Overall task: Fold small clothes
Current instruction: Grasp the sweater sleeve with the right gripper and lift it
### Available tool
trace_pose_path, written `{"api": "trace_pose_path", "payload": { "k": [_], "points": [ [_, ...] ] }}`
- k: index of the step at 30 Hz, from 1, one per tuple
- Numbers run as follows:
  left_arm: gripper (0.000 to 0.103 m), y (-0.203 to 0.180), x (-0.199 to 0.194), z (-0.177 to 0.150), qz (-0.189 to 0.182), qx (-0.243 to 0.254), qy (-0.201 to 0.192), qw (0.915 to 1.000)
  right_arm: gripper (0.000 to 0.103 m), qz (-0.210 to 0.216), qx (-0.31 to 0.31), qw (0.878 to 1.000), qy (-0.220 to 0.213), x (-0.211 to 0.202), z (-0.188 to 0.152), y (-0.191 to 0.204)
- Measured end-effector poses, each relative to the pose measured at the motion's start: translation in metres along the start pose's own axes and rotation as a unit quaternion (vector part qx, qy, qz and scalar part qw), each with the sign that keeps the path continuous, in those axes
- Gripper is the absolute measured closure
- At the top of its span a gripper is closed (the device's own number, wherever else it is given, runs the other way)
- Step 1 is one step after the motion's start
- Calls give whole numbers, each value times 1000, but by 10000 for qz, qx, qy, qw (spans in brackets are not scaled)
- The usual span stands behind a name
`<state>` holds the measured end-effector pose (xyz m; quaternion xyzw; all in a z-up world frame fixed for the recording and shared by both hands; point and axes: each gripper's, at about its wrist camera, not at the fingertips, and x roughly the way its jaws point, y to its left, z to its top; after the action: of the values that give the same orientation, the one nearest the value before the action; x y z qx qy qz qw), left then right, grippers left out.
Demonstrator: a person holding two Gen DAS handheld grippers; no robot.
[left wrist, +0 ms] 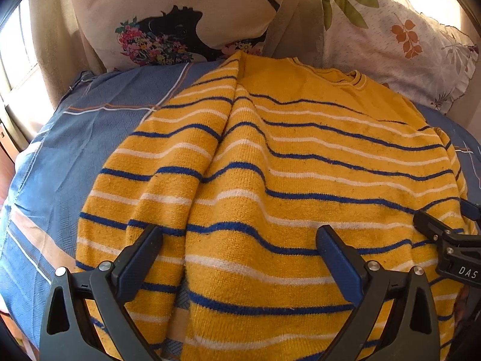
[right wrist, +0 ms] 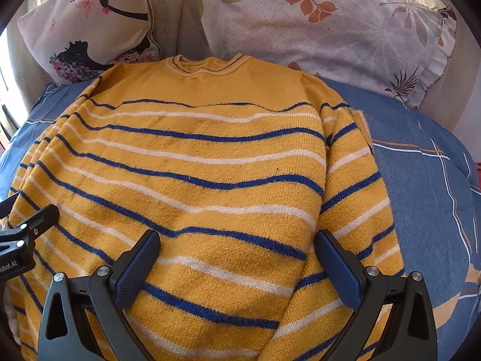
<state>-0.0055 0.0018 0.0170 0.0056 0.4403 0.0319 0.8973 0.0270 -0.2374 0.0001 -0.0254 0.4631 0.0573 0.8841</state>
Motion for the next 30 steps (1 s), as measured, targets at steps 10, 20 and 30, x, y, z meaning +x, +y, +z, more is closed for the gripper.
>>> {"api": "trace_pose_path", "payload": {
  "k": [10,20,30],
  "points": [
    [4,33,-133,-8,-258,-475,-1610,9855,6,393,1483,9796,-1296,-109,-33,-91],
    [4,33,-104,-31,-725,-737,-779,9916,38,-391,1610,9858,-264,-128,-113,-154],
    [4,27,-106,-30,-858,-746,-786,9904,93,-67,1328,9911,-12,-119,-123,-134]
  ]
}}
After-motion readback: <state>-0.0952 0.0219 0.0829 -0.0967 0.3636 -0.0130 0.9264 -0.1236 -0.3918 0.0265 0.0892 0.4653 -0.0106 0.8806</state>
